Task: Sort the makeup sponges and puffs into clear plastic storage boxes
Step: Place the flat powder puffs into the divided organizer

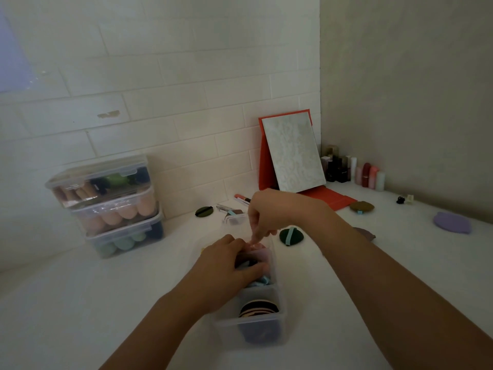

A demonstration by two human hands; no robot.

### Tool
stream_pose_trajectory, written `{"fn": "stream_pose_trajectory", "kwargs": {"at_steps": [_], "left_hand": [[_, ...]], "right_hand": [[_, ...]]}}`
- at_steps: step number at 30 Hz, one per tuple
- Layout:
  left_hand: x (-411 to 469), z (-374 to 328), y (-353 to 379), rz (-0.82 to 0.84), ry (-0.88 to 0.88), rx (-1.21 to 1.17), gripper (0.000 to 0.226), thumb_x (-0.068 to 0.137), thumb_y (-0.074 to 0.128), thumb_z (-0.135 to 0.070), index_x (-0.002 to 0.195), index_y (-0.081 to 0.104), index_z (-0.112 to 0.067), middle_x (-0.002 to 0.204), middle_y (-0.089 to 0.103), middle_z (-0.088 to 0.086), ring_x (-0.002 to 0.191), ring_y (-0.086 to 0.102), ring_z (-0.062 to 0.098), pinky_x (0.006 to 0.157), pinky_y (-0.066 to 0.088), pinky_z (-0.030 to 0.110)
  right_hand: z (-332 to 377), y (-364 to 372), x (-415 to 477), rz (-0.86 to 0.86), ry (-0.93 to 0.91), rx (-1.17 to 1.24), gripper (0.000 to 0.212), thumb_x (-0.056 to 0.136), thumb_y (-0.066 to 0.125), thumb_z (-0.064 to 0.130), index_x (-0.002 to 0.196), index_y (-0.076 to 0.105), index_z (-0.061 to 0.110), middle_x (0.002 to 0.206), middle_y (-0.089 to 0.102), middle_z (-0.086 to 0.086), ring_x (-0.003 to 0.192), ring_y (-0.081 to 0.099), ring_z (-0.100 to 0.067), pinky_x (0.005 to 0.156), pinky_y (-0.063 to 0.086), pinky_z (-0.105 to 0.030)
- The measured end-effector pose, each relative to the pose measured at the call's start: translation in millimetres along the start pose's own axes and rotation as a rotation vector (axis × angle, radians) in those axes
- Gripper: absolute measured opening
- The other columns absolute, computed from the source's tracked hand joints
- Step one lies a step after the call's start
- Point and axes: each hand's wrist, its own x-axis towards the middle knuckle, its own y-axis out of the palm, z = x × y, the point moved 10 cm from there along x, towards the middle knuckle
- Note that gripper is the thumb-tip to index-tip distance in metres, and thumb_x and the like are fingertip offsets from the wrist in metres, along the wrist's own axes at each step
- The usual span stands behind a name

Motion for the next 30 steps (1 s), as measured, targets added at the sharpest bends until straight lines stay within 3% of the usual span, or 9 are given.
{"fn": "stream_pose_trajectory", "kwargs": {"at_steps": [6,11,16,20,22,24,26,28,30], "left_hand": [[1,-2,1,0.012,0.022,0.002,0.042,0.079,0.049,-0.065,0.107,0.053,-0.034,0.095,0.056,-0.015,0.084,0.051,0.002,0.069,0.039,0.014],[1,0,3,0.023,0.006,0.022,0.047,0.081,0.047,-0.066,0.116,0.050,-0.034,0.096,0.052,-0.015,0.084,0.050,0.002,0.070,0.038,0.011],[1,3,7,0.053,-0.036,0.011,0.049,0.081,0.047,-0.065,0.115,0.052,-0.030,0.106,0.059,-0.009,0.091,0.054,0.005,0.086,0.048,0.023],[-1,3,8,0.067,-0.052,-0.002,0.050,0.081,0.047,-0.065,0.118,0.051,-0.031,0.112,0.059,-0.009,0.096,0.054,0.006,0.093,0.047,0.029],[-2,3,9,0.077,-0.054,-0.028,0.051,0.081,0.048,-0.064,0.119,0.051,-0.031,0.113,0.059,-0.009,0.098,0.053,0.006,0.094,0.047,0.030],[-2,2,8,0.079,-0.060,-0.041,0.051,0.081,0.049,-0.063,0.120,0.051,-0.030,0.114,0.059,-0.009,0.099,0.053,0.006,0.094,0.046,0.029],[-2,1,8,0.078,-0.064,-0.031,0.050,0.082,0.049,-0.063,0.119,0.052,-0.030,0.112,0.059,-0.008,0.098,0.053,0.007,0.094,0.046,0.030],[-2,3,8,0.076,-0.075,-0.036,0.050,0.081,0.049,-0.063,0.117,0.053,-0.029,0.111,0.059,-0.009,0.099,0.053,0.007,0.095,0.046,0.032],[-1,4,8,0.078,-0.076,-0.043,0.050,0.080,0.049,-0.064,0.116,0.053,-0.030,0.114,0.056,-0.010,0.101,0.051,0.007,0.096,0.045,0.034]], "right_hand": [[-53,-34,-27,-0.129,0.170,0.119,0.024,0.085,0.068,0.030,0.088,0.066,0.007,0.075,0.066,-0.001,0.066,0.060,-0.010,0.063,0.047,-0.020],[-118,0,-56,0.028,0.409,-0.015,0.030,0.082,0.071,0.027,0.103,0.067,0.007,0.104,0.069,-0.006,0.093,0.064,-0.016,0.084,0.050,-0.028],[-142,28,-75,0.102,0.447,-0.006,0.050,0.067,0.082,0.037,0.108,0.067,0.013,0.111,0.064,-0.002,0.089,0.055,-0.012,0.065,0.042,-0.019],[-144,31,-71,0.059,0.438,0.012,0.049,0.069,0.082,0.035,0.108,0.067,0.010,0.109,0.064,-0.004,0.095,0.060,-0.018,0.073,0.049,-0.024],[-143,29,-68,0.035,0.433,-0.011,0.038,0.075,0.076,0.032,0.102,0.069,0.006,0.097,0.067,-0.005,0.085,0.062,-0.018,0.071,0.049,-0.026],[-141,18,-64,-0.040,0.429,-0.060,0.025,0.082,0.068,0.026,0.091,0.070,0.003,0.079,0.065,-0.003,0.069,0.058,-0.016,0.066,0.047,-0.025],[-135,0,-62,-0.192,0.418,-0.089,0.014,0.084,0.065,0.021,0.089,0.068,0.009,0.080,0.064,0.000,0.073,0.060,-0.013,0.072,0.052,-0.025],[-121,-18,-65,-0.395,0.349,0.093,0.010,0.087,0.062,0.020,0.096,0.065,0.015,0.090,0.064,0.001,0.082,0.061,-0.011,0.077,0.051,-0.025],[-97,-29,-66,-0.540,0.186,0.406,0.011,0.090,0.059,0.019,0.101,0.063,0.020,0.091,0.062,0.006,0.081,0.058,-0.005,0.070,0.047,-0.017]]}}
